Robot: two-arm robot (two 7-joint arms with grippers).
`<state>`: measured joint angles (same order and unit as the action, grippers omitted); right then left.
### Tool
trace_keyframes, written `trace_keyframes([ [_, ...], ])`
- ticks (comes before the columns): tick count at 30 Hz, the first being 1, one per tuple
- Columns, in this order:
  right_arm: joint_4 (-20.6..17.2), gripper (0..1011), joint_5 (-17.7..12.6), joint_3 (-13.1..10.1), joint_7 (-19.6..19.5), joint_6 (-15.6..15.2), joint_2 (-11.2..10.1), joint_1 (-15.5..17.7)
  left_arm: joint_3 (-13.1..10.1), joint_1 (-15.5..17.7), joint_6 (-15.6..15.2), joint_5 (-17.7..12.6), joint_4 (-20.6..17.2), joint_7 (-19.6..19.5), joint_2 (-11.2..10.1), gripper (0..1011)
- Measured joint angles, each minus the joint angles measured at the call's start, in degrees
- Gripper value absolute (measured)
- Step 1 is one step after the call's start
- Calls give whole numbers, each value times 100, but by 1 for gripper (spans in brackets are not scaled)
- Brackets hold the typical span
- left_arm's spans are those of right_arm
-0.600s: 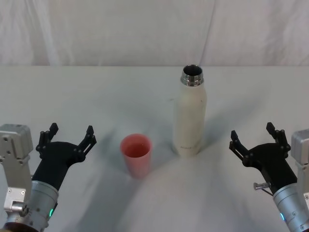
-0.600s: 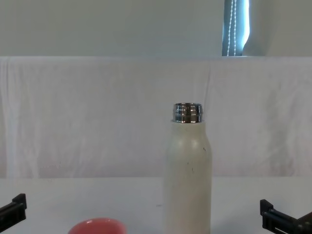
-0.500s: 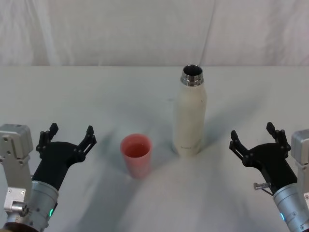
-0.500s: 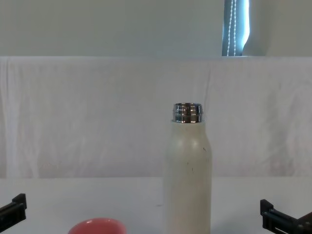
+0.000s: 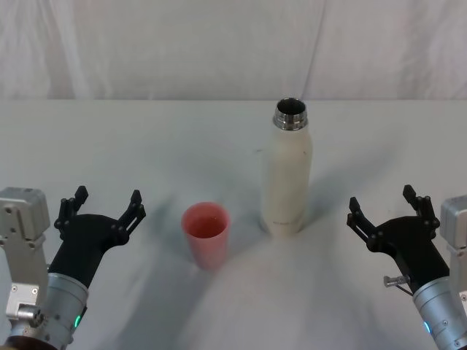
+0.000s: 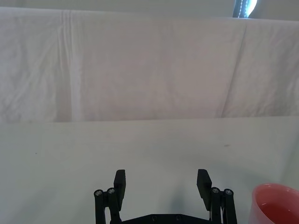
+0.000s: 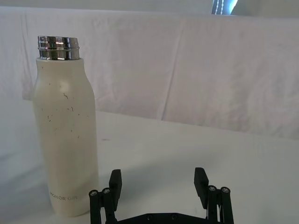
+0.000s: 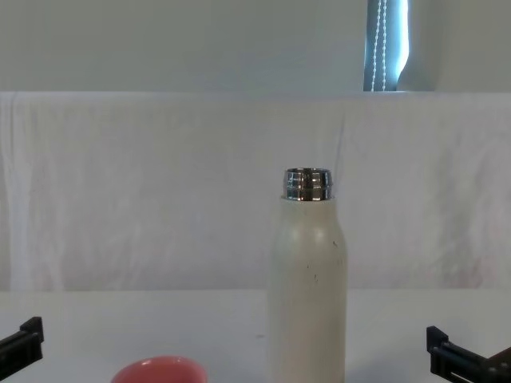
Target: Grasp the thermos with one hand and pour water into the cup lid.
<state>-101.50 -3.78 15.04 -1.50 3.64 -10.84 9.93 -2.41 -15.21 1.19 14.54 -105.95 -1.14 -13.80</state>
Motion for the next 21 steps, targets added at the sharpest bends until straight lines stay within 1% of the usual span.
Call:
trace_keyframes([
  [21,0,1001,0,0,0,0,0,0,0,0,0,0,0,0,0,1001],
])
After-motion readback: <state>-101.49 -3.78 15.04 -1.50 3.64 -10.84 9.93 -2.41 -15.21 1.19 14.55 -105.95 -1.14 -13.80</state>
